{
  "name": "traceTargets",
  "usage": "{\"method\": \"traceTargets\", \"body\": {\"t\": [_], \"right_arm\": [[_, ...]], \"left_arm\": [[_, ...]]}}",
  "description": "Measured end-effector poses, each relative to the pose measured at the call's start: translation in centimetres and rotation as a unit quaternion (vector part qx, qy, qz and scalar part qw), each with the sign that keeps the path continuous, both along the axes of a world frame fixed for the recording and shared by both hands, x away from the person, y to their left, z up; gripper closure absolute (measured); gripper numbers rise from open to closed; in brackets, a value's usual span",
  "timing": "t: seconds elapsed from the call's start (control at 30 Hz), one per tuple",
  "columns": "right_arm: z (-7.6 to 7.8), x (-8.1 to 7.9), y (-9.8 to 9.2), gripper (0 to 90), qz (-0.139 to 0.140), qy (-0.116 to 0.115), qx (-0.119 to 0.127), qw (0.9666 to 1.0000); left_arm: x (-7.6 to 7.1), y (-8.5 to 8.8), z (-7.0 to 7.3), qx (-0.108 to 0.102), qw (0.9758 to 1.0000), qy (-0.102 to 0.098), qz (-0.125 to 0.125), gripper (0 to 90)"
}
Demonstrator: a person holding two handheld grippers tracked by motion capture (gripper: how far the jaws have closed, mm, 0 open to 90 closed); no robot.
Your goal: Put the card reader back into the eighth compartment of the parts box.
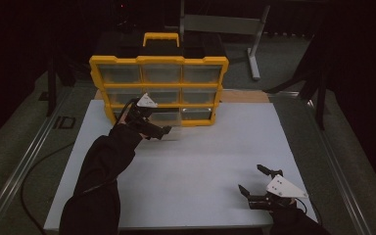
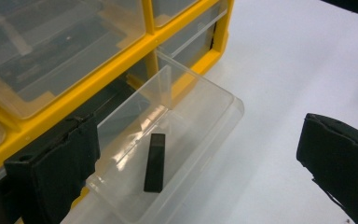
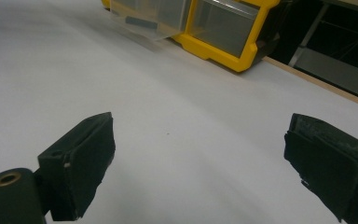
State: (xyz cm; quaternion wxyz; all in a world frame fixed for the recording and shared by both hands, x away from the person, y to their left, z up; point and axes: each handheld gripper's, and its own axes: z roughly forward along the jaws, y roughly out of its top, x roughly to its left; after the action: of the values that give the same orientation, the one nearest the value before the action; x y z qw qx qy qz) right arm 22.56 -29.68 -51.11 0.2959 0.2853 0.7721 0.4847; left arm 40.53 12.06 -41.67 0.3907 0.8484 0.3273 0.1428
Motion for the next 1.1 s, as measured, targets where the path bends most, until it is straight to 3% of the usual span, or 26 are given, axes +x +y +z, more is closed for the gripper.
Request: {"method": "traceTargets", "body": {"t": [0.3, 0.63, 0.9, 1.1], "right_arm": [[0.0, 0.0, 0.0, 8.3, 0.000, 0.000, 0.001, 1.0000], [0.0, -0.1, 0.0, 8.3, 0.003, 0.000, -0.001, 1.0000], [0.0, -0.1, 0.0, 8.3, 0.004, 0.000, -0.002, 1.0000], [0.0, -0.1, 0.1, 8.4, 0.001, 0.001, 0.000, 1.0000]], "left_arm": [[-1.3, 0.8, 0.0, -0.001, 1.0000, -0.005, -0.003, 0.0], [-3.2, 1.7, 0.1, -0.020, 0.9996, -0.018, 0.004, 0.0], [-5.6, 2.7, 0.1, -0.030, 0.9989, -0.036, 0.003, 0.0], [-7.2, 3.3, -0.4, -0.028, 0.9989, -0.037, 0.000, 0.0]]}}
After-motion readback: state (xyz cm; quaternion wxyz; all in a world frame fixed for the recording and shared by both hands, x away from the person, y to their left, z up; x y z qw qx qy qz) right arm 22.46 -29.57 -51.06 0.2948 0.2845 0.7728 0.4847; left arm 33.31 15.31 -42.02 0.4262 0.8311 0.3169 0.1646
